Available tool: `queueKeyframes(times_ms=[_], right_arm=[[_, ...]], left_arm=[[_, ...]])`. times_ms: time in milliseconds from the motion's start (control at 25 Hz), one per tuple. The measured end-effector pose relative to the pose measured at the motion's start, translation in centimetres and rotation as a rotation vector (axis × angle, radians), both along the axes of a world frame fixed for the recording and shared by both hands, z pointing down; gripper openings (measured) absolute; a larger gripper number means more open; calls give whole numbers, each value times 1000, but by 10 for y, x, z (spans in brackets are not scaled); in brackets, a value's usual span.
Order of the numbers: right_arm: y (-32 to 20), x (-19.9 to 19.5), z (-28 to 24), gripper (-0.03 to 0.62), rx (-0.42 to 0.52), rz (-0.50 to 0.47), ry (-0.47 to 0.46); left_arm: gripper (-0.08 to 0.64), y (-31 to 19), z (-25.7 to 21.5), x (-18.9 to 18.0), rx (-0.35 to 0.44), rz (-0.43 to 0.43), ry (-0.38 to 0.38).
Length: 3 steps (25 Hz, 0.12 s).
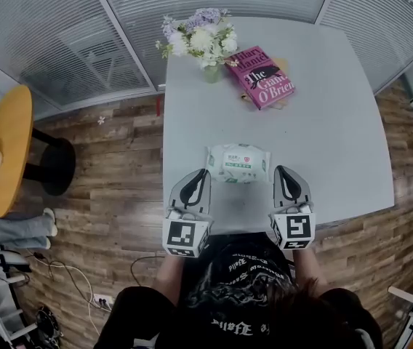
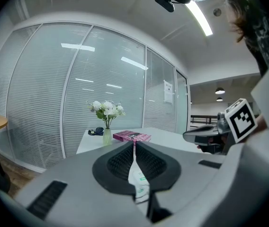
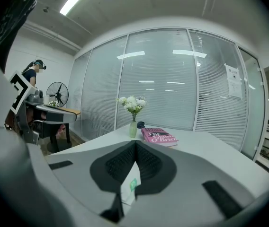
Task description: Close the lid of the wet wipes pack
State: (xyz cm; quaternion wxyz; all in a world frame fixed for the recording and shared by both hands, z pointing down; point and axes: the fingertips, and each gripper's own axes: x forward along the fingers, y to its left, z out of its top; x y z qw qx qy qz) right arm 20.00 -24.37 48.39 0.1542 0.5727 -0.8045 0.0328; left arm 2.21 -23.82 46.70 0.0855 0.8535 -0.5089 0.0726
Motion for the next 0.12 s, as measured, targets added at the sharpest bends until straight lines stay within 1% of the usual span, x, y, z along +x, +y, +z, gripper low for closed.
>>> queueKeyframes(times_ms=[120], right_arm=[[1,1,0,-2,0,2,3]], left_arm=[[15,3,0,-2,1,-2,1]])
